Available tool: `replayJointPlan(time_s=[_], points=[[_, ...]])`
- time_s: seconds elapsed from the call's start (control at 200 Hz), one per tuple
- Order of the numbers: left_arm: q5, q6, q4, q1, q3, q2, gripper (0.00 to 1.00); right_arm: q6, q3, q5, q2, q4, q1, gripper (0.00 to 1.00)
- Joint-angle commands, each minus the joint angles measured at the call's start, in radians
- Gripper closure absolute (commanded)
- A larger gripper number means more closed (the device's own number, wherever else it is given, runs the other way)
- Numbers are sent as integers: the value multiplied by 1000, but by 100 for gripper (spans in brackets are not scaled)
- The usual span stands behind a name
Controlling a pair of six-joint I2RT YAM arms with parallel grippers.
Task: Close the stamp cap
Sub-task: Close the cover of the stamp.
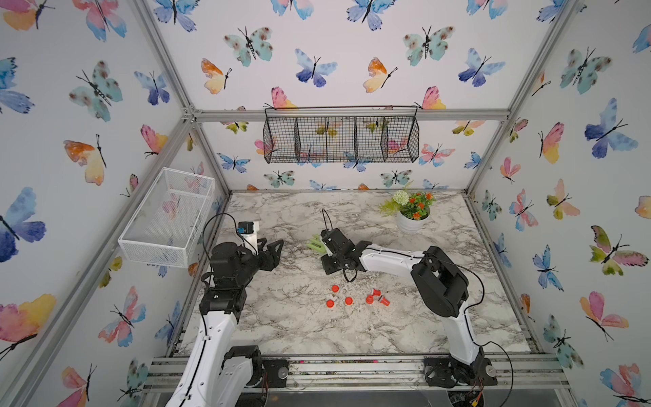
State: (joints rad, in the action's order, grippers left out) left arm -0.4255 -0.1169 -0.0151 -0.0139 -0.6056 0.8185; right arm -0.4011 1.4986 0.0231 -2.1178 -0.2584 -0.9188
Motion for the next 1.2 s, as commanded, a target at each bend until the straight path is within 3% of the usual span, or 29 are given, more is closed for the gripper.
replayJointPlan(time_s=[0.0,1.191], points=[[-25,-3,15,-8,-13,3,36,8,24,10,37,-22,-9,90],[-33,-8,15,-19,-11,5,36,20,46,-23,-41,-63,-17,90]])
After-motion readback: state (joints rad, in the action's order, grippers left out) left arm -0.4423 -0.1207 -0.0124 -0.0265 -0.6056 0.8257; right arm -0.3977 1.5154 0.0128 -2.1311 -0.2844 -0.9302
